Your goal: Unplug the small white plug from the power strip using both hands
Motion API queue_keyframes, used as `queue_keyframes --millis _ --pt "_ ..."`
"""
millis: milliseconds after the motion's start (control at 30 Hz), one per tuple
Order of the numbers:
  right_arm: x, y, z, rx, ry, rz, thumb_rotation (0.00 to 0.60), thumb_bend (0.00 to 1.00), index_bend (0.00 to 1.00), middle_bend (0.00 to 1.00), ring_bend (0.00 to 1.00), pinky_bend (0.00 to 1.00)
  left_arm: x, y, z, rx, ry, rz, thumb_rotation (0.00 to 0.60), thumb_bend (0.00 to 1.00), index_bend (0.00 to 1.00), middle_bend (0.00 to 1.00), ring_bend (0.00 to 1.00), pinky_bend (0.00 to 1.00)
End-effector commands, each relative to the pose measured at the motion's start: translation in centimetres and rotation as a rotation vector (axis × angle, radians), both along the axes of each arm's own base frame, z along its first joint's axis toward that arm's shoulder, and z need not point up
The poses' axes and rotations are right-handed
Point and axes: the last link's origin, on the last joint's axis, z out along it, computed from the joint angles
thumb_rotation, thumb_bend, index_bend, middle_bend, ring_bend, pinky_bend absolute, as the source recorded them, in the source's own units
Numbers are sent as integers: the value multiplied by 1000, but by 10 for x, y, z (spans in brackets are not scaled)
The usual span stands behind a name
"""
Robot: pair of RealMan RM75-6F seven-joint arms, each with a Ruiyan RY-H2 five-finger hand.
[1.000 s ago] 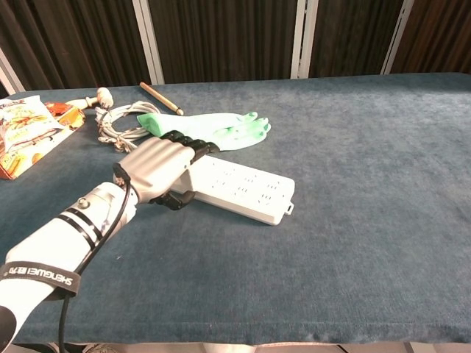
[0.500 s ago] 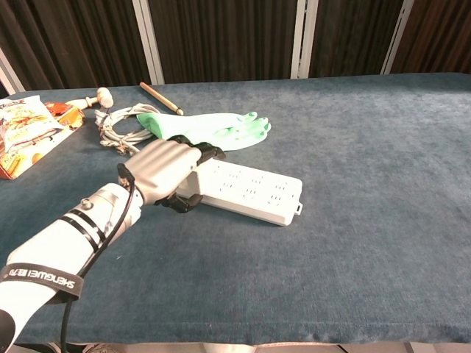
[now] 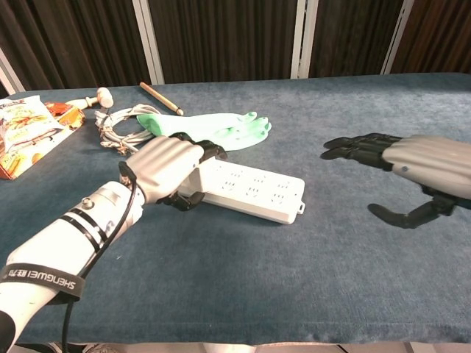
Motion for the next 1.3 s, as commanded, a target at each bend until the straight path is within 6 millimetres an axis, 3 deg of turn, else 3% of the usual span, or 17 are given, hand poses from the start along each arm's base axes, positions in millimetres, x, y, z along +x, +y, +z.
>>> queue_keyframes --millis 33,233,600,1300 --pt "11 -12 -20 18 -4 -22 600 607 20 37 0 0 0 -1 0 -2 0 -2 600 526 269 413 264 159" --pt "25 -20 -39 26 -27 -23 600 623 23 41 0 0 4 -4 -1 -4 2 -12 600 528 291 438 287 172" --pt "43 -23 -73 93 41 -42 600 844 29 44 0 0 4 -5 -3 -10 2 -7 600 545 314 464 307 188" --pt "58 -14 -88 129 140 -72 600 859 44 56 0 0 9 -7 2 -32 -63 -2 600 593 362 517 349 212"
